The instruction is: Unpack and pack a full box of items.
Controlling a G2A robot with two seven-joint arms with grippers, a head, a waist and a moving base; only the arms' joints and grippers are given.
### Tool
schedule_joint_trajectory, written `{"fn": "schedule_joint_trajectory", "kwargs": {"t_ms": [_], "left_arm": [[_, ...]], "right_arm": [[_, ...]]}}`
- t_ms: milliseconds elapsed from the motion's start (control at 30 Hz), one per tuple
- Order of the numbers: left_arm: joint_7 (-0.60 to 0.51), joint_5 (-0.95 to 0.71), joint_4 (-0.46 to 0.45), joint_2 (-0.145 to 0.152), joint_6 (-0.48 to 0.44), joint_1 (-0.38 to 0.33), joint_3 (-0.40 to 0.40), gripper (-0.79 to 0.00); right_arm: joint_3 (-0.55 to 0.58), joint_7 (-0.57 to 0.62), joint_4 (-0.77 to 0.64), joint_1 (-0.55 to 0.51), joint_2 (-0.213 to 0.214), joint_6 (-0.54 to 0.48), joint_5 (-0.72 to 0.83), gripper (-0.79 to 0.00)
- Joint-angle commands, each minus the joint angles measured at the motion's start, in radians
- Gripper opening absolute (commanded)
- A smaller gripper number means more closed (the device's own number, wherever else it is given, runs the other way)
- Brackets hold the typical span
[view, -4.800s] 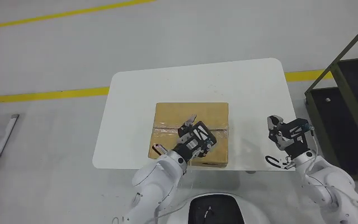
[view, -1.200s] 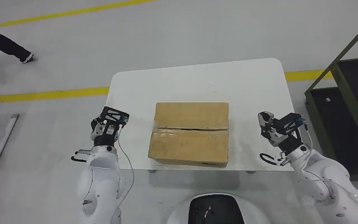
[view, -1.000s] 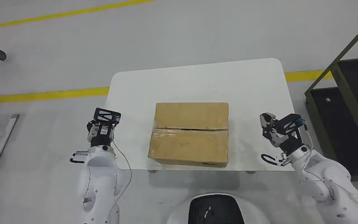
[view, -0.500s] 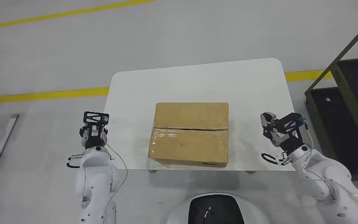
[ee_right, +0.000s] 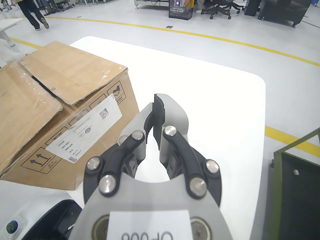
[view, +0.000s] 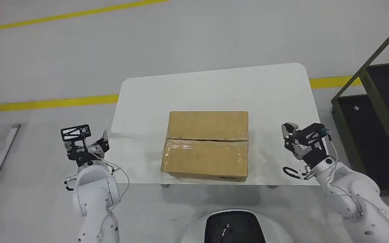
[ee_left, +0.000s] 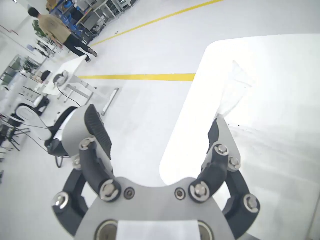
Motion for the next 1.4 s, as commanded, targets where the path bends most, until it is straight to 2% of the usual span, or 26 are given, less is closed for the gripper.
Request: {"fn": "schedule_joint_trajectory", "kwargs": {"t_ms": [0,333,667,900,967,1133,1367], "left_arm": [[0.015,-0.034,0.002,-0.001,0.016,0.003,-0.012,0.000],[0.029,-0.284,-0.043,-0.015,0.128,0.014,-0.069,0.000],[0.002,-0.327,-0.092,-0.012,0.099,-0.002,-0.080,0.000],[-0.018,-0.270,-0.109,-0.004,0.005,-0.003,-0.057,0.000],[-0.015,-0.279,-0.105,-0.005,0.005,-0.006,-0.049,0.000],[-0.011,-0.292,-0.100,-0.004,-0.010,-0.005,-0.035,0.000],[0.003,-0.324,-0.099,-0.004,-0.004,-0.005,-0.035,0.000]], "right_arm": [[-0.001,0.000,0.001,0.000,0.000,-0.001,-0.001,-0.785],[-0.006,0.003,0.002,-0.001,-0.001,0.002,-0.003,-0.785],[-0.014,0.008,-0.003,0.003,-0.002,0.009,0.005,-0.785],[-0.024,0.016,-0.033,0.024,-0.006,-0.025,0.102,-0.785],[-0.040,0.022,-0.053,0.038,-0.007,-0.057,0.144,-0.785],[-0.103,0.038,-0.080,0.073,-0.011,-0.098,0.138,-0.785],[-0.208,0.048,-0.050,0.109,-0.020,-0.108,0.122,-0.785]]}}
